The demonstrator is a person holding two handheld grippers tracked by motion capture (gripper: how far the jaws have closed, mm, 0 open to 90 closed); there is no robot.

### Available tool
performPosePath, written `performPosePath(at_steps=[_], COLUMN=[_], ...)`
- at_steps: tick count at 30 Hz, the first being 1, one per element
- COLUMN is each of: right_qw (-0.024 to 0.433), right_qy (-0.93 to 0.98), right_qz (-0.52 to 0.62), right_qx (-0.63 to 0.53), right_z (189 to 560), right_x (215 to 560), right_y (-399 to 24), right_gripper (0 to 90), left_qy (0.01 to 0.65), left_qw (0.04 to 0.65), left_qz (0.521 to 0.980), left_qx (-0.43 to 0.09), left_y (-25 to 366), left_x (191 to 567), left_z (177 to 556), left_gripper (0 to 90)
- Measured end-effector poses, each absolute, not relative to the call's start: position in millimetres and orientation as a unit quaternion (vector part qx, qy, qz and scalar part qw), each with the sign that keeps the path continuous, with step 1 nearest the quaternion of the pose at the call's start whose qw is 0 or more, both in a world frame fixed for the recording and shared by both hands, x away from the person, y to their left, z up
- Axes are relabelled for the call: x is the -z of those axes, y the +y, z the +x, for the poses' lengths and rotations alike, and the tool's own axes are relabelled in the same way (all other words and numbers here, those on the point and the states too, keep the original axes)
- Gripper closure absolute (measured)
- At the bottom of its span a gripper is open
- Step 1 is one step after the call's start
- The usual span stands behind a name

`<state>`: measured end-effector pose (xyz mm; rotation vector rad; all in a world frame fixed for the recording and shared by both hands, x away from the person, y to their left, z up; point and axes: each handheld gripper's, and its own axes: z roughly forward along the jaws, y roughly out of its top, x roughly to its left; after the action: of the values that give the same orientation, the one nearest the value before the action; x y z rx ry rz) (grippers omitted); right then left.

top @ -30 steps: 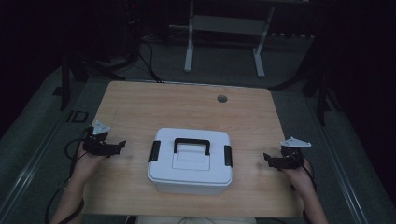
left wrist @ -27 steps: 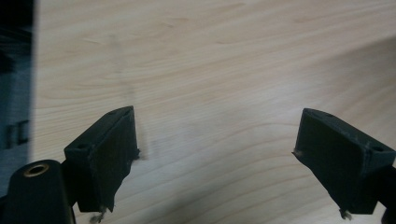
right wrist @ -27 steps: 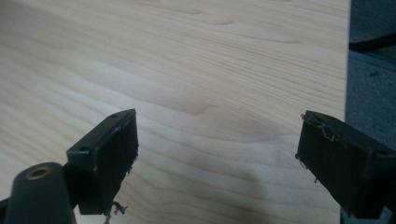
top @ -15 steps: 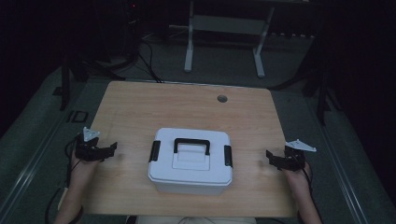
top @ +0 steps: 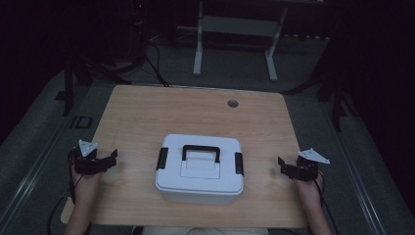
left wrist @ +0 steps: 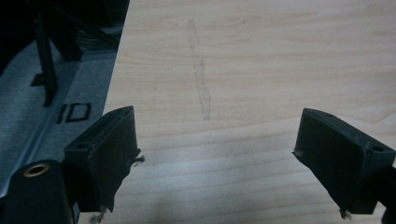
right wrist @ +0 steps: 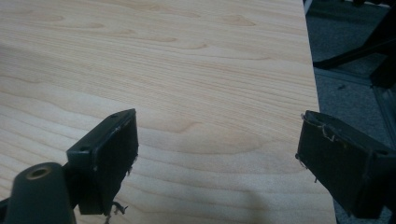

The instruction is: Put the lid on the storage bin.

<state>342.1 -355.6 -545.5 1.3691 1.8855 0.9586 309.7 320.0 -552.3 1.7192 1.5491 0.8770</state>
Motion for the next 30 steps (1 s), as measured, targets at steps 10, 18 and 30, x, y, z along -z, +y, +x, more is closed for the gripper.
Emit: performPosePath(at_steps=[10,18,30], right_qw=[0.338,0.365,0.39], right_qy=[0.687,0.675,0.677], right_qz=[0.513,0.506,0.491], right_qx=[-0.388,-0.394,-0.385], right_z=[337,335,332], right_x=[545,548,553], right_y=[-356,-354,-349], right_gripper=[12.2,12.2,12.3], left_qy=[0.588,0.583,0.554], left_qw=[0.324,0.332,0.373], left_qz=[0.651,0.634,0.619], left_qx=[-0.355,-0.384,-0.412], left_y=[317,313,314], left_x=[556,558,556], left_z=[306,301,289], left_gripper=[13.1,13.1,12.5])
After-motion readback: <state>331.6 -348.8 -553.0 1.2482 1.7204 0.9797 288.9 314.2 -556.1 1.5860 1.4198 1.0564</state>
